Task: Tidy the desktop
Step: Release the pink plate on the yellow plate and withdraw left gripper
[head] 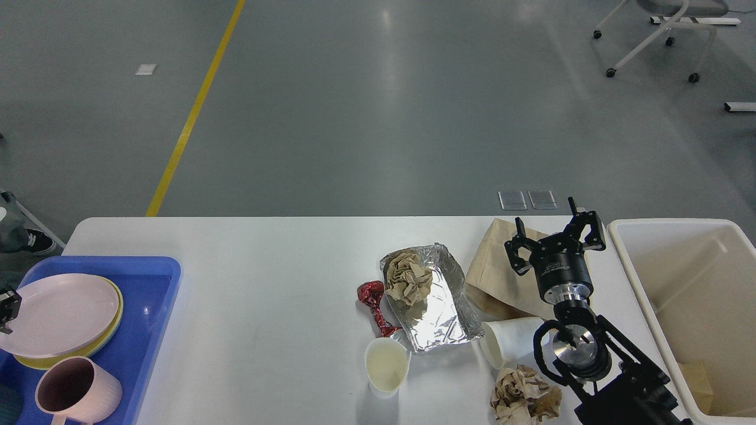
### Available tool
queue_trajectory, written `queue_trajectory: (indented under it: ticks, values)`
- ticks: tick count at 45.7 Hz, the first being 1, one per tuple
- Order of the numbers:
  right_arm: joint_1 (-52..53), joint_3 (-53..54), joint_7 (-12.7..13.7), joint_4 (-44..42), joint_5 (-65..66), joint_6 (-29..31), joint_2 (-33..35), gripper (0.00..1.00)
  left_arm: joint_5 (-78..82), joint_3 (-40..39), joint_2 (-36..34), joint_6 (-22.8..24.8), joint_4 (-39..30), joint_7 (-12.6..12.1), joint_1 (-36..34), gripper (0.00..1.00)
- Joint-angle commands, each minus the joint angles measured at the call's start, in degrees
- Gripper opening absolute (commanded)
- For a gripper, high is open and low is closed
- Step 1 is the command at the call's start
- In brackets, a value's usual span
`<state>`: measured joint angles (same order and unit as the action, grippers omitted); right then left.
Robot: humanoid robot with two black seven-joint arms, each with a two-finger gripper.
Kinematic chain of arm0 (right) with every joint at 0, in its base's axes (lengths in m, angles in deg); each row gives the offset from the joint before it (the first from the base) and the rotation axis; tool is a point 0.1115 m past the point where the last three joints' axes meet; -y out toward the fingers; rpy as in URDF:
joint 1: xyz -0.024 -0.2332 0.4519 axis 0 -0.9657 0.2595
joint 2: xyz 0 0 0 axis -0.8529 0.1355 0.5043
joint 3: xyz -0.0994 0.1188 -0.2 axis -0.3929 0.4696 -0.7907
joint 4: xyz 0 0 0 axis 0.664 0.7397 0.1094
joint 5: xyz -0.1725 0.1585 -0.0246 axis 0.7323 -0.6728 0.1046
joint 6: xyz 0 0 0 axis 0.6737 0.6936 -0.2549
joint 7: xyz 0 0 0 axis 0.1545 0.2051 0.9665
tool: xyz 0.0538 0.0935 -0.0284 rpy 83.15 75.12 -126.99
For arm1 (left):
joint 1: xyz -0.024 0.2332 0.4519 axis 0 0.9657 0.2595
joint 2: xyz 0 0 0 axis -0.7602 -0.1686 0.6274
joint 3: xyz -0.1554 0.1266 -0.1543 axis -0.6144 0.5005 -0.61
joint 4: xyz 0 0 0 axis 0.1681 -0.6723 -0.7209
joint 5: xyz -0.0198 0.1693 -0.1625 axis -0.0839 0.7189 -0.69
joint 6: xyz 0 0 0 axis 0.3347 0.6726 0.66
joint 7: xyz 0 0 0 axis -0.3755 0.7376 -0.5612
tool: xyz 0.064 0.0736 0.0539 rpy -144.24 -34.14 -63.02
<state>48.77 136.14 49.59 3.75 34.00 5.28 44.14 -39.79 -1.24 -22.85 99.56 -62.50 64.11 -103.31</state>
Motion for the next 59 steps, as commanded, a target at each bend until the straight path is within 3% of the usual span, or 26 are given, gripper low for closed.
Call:
queue_trajectory:
  ticks: [1, 9, 14, 33, 37, 43, 48, 59]
  values:
    - [0.0, 0.0, 0.0, 0.0, 0.0, 0.0, 0.0, 1.0, -0.3, -0.6, -0.2, -1.1, -0.2, 0.1, -0.3, 0.82]
    - [0.0, 0.0, 0.0, 0.0, 0.0, 0.0, 0.0, 1.0, -0.3, -0.6, -0.6, -0.6, -0.3, 0.1, -1.3, 0.89]
    - [0.0, 0.0, 0.0, 0.0, 0.0, 0.0, 0.0, 1.0, -0.3, 0.0, -0.8, 0.5, -0.5, -0.5, -5.6, 0.94]
    - [0.0, 0.0, 0.0, 0.0, 0.0, 0.0, 0.0, 1.0, -0.3, -1.4, -2.6, 15.9, -3.2, 0.1, -24.2, 0.96]
    - [0.0, 0.0, 0.0, 0.0, 0.0, 0.0, 0.0, 1.0, -0.1, -4.0, -4.3, 16.1, -4.2, 0.3, -24.5, 0.96]
    - [0.0, 0.0, 0.0, 0.0, 0.0, 0.0, 0.0, 1.0, -0.3, -11.2, -5.7, 17.2, -7.3, 0.4, -19.7, 0.96]
    - [0.0, 0.0, 0.0, 0.0, 0.0, 0.0, 0.0, 1.0, -0.3, -22.9, -8.4, 19.0, -7.7, 0.4, -17.5, 0.96]
    - [0.0, 0.0, 0.0, 0.0, 0.0, 0.0, 0.0, 1.0, -0.1, -50.3, -7.0, 18.3, -7.6, 0.4, -2.7, 0.96]
